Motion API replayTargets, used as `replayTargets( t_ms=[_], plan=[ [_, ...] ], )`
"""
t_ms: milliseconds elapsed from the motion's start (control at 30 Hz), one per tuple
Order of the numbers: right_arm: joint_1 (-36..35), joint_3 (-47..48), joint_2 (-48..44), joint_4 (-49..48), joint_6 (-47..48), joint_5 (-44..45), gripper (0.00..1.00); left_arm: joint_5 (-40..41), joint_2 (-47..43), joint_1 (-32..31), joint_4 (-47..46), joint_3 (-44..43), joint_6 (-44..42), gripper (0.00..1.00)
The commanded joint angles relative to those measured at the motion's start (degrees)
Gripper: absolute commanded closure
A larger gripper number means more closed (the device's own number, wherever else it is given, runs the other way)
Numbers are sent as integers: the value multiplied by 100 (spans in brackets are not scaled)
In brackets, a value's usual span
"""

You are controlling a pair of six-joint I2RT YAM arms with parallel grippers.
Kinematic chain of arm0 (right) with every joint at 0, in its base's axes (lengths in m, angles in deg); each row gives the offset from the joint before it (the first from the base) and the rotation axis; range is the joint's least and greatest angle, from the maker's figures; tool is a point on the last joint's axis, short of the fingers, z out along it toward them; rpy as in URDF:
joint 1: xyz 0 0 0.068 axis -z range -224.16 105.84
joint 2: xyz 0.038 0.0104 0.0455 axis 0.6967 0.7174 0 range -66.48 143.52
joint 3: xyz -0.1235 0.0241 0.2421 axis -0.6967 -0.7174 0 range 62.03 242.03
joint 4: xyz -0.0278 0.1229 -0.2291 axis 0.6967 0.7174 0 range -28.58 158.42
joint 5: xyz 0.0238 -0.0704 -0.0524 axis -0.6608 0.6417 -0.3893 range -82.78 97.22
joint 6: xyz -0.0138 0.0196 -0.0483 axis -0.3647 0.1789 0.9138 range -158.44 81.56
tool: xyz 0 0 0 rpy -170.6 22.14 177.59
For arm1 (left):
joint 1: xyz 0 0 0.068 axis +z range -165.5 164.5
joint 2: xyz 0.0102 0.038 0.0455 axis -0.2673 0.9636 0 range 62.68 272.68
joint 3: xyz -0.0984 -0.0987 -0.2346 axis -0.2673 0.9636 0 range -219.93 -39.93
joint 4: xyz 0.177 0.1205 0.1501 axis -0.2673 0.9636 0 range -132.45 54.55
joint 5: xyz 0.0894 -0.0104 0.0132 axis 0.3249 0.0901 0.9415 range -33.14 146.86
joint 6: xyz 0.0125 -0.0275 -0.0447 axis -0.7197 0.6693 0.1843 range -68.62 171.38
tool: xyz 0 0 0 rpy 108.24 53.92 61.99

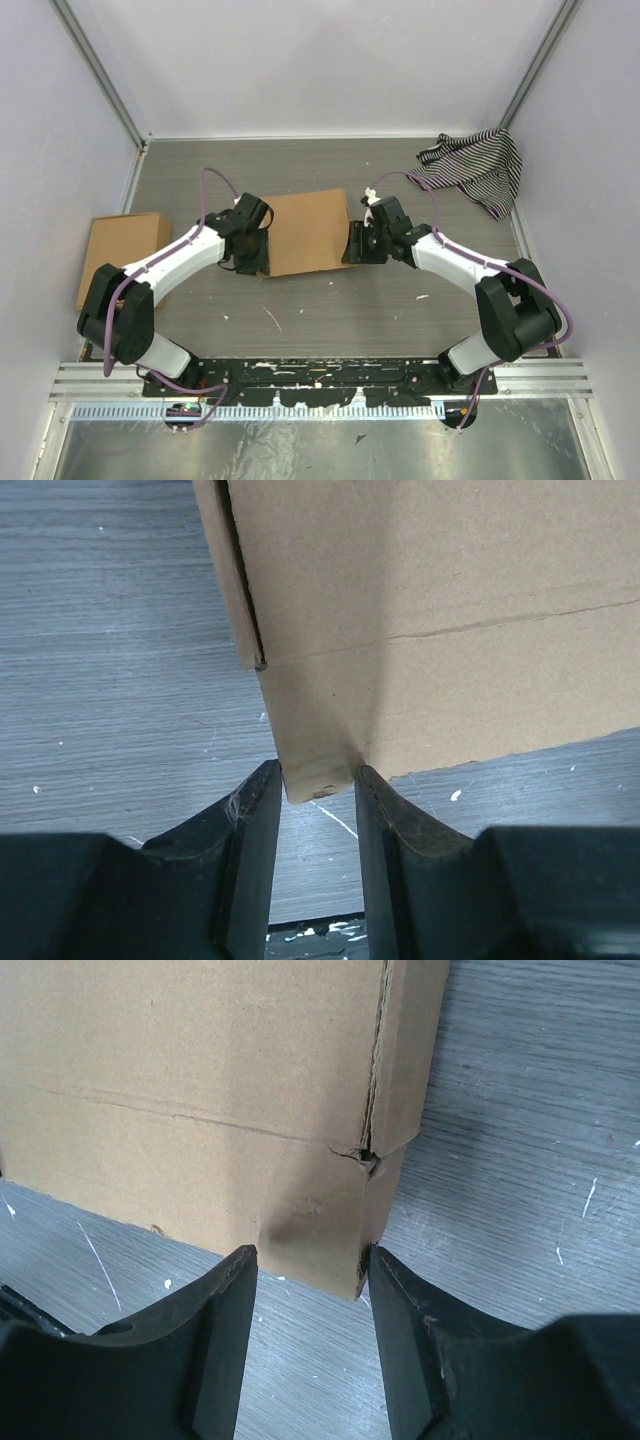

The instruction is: Fold the paper box

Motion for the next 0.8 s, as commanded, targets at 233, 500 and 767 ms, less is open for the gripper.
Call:
replayTargets(
  t_ms=[233, 500, 767],
  plan=[
    [-77, 25, -142, -411, -109, 87, 46, 518, 47, -153, 98, -219, -13, 63],
    [-137, 52, -162, -377, -126, 136, 46, 778, 79, -332, 305, -381, -4, 63],
    [-173, 68, -153, -349, -139, 157, 46, 866, 177, -372, 374, -452, -19, 62]
  ],
)
